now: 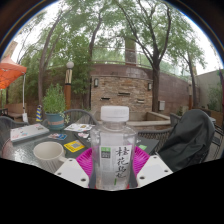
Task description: Pour water
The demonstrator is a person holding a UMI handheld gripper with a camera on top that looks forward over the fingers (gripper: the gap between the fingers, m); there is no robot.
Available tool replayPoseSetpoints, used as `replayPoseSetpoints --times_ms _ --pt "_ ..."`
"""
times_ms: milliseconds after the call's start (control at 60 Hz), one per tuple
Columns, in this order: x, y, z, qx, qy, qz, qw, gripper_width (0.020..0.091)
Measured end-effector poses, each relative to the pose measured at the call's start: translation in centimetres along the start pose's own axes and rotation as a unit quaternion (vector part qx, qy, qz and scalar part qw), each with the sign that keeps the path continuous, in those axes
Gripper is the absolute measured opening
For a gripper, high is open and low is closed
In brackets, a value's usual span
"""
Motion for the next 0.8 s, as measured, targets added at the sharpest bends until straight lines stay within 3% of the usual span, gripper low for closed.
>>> replayPoseSetpoints --times_ms 67,150,283,583,800 --pt "0.1 -0.1 0.0 0.004 0.002 -0.001 1.0 0.0489" --pt "0.4 -0.3 -0.1 -0.009 0.007 -0.003 1.0 0.0614" --pt "0.8 -1.0 -2.7 -0.102 0.045 0.001 0.994 0.0849" --pt "-1.2 -12.5 0.7 -0.17 0.064 -0.032 0.983 0.0832" --pt "-5.8 -25.0 5.6 -0.173 0.096 -0.053 0.979 0.0833"
Point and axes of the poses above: the point between the fingertips, and its own axes, seen from behind it with the camera up: x to the right, z up, y forward, the way the camera looks, the point moved 3 cm from there along -y, backward, against the way the camera looks, and after that the axes turned 8 degrees about -x, right-handed, at the moved point
